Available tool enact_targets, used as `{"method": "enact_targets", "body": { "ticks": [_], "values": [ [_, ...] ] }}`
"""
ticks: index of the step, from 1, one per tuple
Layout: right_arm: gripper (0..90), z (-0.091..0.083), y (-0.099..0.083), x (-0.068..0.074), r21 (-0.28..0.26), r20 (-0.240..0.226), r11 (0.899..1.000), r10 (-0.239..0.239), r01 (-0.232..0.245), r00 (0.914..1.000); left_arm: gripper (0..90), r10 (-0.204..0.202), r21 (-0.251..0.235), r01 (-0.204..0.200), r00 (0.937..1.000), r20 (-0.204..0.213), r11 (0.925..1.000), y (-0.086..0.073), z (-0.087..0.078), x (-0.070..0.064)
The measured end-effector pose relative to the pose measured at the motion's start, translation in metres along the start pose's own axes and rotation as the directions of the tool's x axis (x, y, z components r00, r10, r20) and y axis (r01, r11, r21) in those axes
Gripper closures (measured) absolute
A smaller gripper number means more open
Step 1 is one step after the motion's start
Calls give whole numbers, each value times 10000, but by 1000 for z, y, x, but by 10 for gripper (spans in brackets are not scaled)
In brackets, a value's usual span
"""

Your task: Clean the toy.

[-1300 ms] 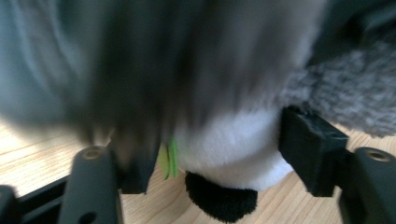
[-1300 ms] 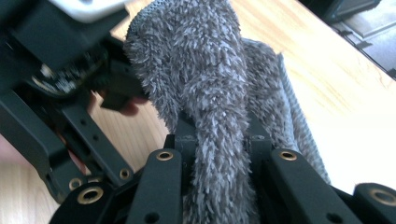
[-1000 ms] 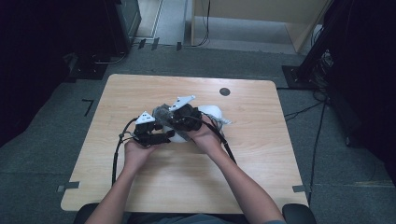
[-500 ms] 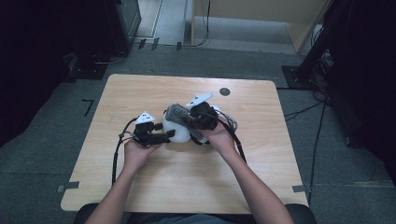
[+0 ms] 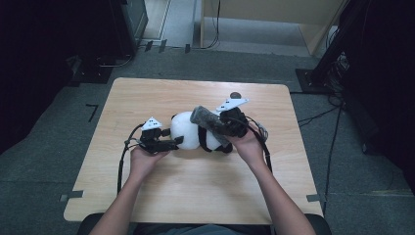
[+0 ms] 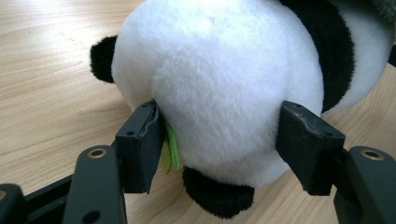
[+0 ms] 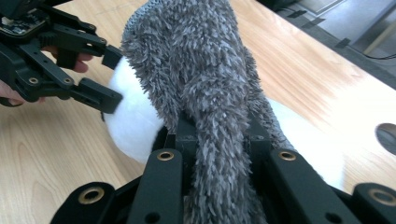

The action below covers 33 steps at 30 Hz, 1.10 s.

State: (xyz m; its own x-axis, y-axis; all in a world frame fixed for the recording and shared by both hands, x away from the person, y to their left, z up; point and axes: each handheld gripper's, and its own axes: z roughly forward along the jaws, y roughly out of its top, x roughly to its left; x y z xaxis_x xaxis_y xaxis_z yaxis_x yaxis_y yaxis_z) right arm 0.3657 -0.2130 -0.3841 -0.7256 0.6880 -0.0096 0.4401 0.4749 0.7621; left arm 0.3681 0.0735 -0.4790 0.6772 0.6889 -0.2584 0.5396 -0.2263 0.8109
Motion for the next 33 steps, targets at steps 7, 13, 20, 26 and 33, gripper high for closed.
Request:
{"method": "enact_targets", "body": {
  "ticks": [7,13,20,26,33],
  "values": [
    [747,-17,-14,-13,-219,310,9994,282,-275,9991,333,32,-20,-32,10000,20,10000,0,0,1],
    [746,-27,-31,-28,-169,581,9980,623,-614,9964,329,53,-33,-53,10000,27,10000,-1,0,1],
    [749,-33,-34,-34,-244,561,9950,983,-971,9936,310,-17,-8,17,10000,76,10000,-1,1,3],
    [750,-35,-20,-22,-636,258,9953,744,-726,9969,295,-64,-51,65,9999,91,10000,-1,1,3],
    [750,-12,14,5,-717,-286,9974,35,-56,9996,292,1,-41,0,10000,87,10000,-1,1,3]
  ]
}}
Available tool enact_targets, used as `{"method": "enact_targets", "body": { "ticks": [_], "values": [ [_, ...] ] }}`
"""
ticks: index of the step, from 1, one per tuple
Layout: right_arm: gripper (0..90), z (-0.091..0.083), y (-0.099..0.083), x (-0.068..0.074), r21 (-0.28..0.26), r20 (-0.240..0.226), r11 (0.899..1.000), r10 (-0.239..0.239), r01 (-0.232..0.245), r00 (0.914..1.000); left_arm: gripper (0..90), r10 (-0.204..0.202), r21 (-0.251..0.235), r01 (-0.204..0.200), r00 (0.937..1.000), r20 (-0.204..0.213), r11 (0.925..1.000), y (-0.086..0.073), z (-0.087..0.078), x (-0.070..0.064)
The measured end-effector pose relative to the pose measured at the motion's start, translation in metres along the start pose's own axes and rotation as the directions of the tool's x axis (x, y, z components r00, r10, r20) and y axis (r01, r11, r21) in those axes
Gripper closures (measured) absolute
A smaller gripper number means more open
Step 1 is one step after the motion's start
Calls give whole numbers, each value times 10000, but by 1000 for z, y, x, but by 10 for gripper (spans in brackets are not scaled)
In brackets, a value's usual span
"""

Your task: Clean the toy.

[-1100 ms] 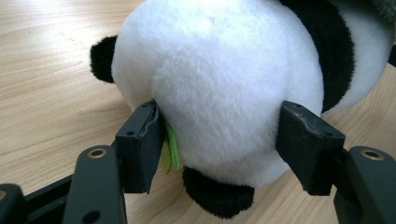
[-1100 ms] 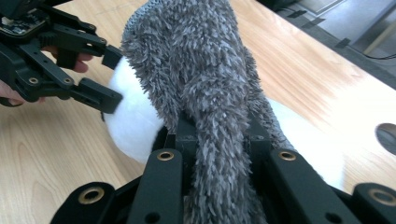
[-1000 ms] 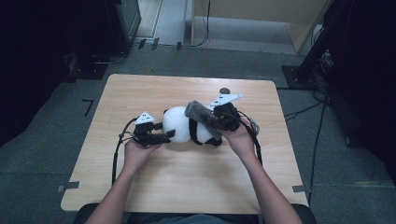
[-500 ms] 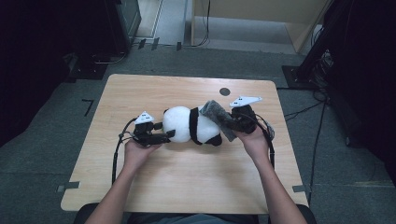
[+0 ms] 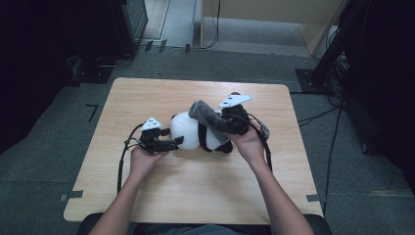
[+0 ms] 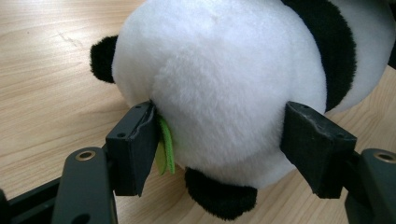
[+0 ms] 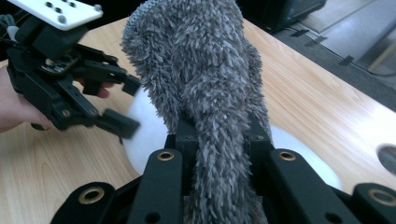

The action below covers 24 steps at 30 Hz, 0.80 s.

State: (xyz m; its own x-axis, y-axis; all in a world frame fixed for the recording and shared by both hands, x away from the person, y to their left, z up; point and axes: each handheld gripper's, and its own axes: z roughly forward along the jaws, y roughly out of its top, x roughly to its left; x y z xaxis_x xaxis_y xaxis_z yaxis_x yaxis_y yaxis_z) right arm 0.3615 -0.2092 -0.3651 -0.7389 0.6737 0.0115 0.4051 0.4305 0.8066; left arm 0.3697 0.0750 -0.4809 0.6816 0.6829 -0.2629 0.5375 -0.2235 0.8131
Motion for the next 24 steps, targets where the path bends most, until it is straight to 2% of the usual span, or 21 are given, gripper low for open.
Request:
{"method": "enact_targets", "body": {
  "ticks": [4,12,17,19,21,24],
  "values": [
    [749,21,14,14,193,-121,9989,-428,431,9990,290,26,-25,-26,10000,13,10000,0,0,0],
    [747,60,30,33,543,-505,9964,-630,657,9967,284,30,-63,-29,10000,44,10000,0,0,0],
    [740,81,31,40,859,-618,9940,-620,672,9962,283,6,-42,-6,10000,58,10000,0,0,1],
    [739,87,29,42,1103,-678,9909,-705,777,9952,282,-176,-104,177,9998,99,9998,0,0,0],
    [738,91,25,43,1273,-615,9878,-821,894,9947,281,-192,-121,194,9998,104,9997,0,1,0],
    [738,90,22,42,1233,-660,9885,-794,871,9947,280,-177,-95,178,9997,152,9998,0,1,0]
  ]
}}
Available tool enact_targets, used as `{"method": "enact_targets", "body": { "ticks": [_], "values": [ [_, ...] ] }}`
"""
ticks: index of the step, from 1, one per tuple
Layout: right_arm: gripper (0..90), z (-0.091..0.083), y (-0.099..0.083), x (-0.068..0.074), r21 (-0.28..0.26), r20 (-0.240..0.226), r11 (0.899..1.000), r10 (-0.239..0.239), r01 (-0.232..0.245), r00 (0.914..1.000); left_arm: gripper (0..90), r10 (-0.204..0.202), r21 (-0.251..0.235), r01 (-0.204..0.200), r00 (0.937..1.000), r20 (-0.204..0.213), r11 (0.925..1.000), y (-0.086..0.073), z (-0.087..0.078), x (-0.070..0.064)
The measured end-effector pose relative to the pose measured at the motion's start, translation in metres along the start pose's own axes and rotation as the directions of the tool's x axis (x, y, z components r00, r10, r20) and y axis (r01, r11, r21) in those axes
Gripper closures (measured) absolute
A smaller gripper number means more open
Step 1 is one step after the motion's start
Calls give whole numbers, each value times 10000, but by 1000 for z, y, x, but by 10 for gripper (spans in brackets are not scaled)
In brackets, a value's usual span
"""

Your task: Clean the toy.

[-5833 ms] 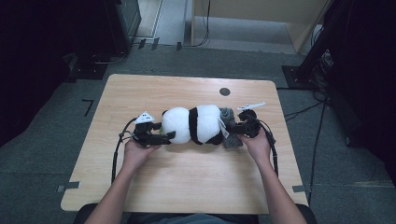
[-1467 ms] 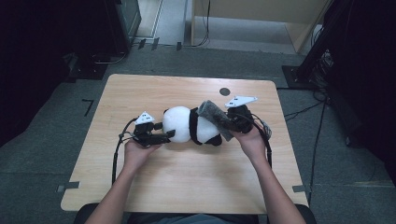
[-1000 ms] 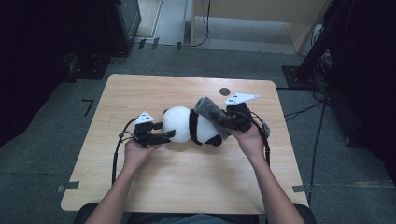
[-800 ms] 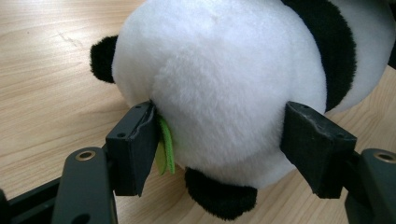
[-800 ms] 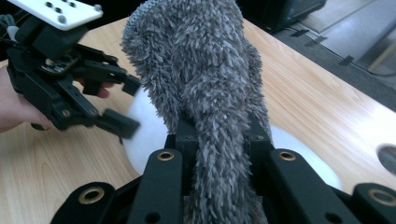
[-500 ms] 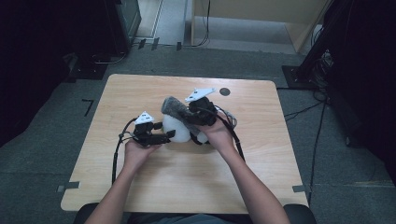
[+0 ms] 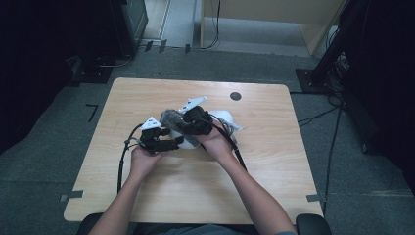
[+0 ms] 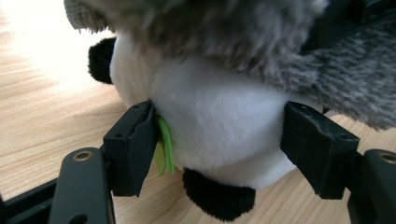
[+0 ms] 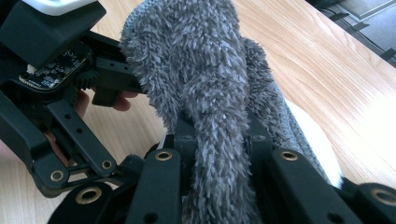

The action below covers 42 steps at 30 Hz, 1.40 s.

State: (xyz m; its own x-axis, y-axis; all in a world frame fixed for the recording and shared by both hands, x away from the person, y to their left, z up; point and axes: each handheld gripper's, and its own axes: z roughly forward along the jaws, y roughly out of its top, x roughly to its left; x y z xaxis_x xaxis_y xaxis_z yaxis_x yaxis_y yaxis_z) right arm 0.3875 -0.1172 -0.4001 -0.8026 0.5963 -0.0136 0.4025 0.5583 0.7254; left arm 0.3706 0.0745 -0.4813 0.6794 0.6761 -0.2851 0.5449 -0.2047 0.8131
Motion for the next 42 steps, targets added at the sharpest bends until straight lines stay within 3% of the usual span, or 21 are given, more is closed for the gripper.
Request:
{"method": "enact_targets", "body": {
  "ticks": [6,10,18,27,36,42],
  "values": [
    [739,-9,-1,-3,237,279,9993,-293,286,9992,279,55,47,-55,10000,0,10000,0,0,0],
    [740,-21,-5,-8,267,407,9994,-212,202,9989,279,97,86,-97,10000,-23,9999,0,0,0],
    [742,-46,-24,-28,-111,310,9988,477,-473,9984,279,120,66,-120,9999,-25,9999,1,0,0],
    [743,-73,-48,-44,-453,353,9949,919,-903,9951,279,142,97,-142,9999,1,9999,1,0,0],
    [742,-101,-71,-71,-636,879,9846,1683,-1630,9818,278,146,71,-146,9999,34,9999,1,0,1],
    [747,-97,-83,-85,-640,600,9743,2197,-2159,9737,273,135,72,-136,9997,190,9999,2,1,3]
  ]
}}
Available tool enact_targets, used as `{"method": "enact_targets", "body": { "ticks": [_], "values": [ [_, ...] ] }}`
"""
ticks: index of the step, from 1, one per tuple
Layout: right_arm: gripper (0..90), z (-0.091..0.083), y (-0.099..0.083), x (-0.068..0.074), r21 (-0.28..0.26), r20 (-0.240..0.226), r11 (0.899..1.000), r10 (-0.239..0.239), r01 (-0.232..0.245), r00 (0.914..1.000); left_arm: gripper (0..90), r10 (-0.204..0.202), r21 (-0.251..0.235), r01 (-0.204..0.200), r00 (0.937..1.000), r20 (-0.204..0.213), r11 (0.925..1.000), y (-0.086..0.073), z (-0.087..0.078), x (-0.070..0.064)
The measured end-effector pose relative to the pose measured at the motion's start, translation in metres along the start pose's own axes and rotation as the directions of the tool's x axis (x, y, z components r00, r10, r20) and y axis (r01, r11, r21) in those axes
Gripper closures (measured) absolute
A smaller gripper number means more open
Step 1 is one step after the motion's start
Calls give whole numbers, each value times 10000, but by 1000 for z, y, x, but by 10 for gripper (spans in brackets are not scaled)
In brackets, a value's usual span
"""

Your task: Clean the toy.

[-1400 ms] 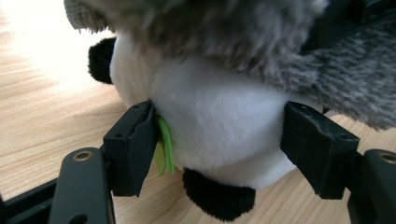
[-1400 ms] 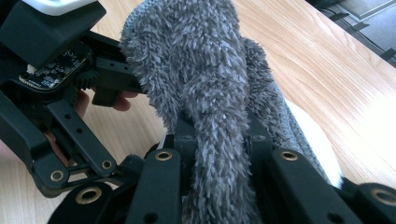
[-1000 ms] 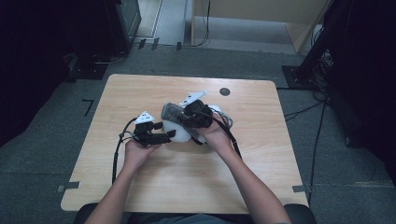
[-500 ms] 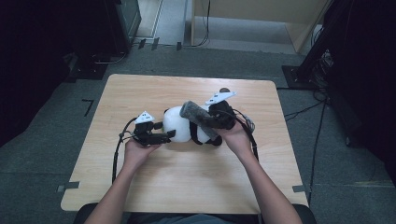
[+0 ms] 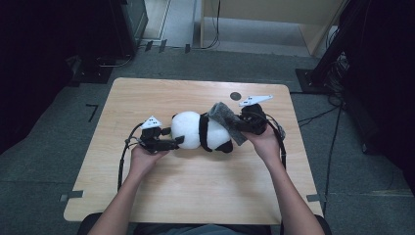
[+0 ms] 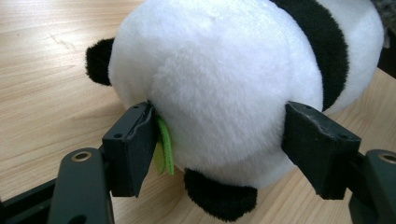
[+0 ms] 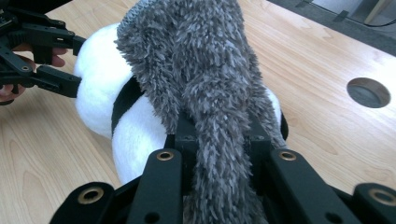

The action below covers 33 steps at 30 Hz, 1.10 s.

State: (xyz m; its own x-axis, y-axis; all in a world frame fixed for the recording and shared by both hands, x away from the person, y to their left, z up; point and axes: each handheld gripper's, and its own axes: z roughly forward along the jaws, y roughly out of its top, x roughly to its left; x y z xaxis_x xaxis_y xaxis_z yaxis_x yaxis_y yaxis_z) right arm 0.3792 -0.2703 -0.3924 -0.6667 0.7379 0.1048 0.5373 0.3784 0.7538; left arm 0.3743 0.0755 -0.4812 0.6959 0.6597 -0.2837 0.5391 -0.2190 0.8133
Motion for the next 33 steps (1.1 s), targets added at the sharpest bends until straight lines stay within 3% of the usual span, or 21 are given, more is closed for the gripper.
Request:
{"method": "enact_targets", "body": {
  "ticks": [6,11,15,18,23,25,28,31,33],
  "values": [
    [754,8,-2,-4,175,-280,9998,118,-113,9995,218,-109,383,95,9993,354,9992,4,3,8],
    [755,10,-4,-10,354,-630,9991,247,-225,9977,169,150,570,-190,9974,709,9982,8,8,13],
    [756,11,-5,-13,416,-798,9989,262,-229,9965,172,15,928,-134,9919,1269,9956,10,15,17],
    [754,16,-6,-14,456,-983,9983,399,-356,9944,178,-164,921,27,9888,1484,9957,8,17,20],
    [740,17,-9,-15,237,-1054,9987,473,-451,9933,301,-86,976,-32,9927,1201,9952,9,15,18],
    [720,17,-11,-15,121,-1123,9985,544,-534,9922,351,-254,1009,142,9936,1104,9948,10,14,17],
    [668,18,-14,-16,-24,-1265,9987,512,-519,9906,396,-247,1070,139,9947,999,9942,10,14,16],
    [578,18,-15,-13,-90,-1348,9997,200,-214,9907,429,-207,1093,116,9964,823,9939,11,13,13],
    [667,16,-14,-8,-6,-958,9999,-106,106,9953,437,-88,1097,5,9972,745,9940,11,12,12]
  ]
}}
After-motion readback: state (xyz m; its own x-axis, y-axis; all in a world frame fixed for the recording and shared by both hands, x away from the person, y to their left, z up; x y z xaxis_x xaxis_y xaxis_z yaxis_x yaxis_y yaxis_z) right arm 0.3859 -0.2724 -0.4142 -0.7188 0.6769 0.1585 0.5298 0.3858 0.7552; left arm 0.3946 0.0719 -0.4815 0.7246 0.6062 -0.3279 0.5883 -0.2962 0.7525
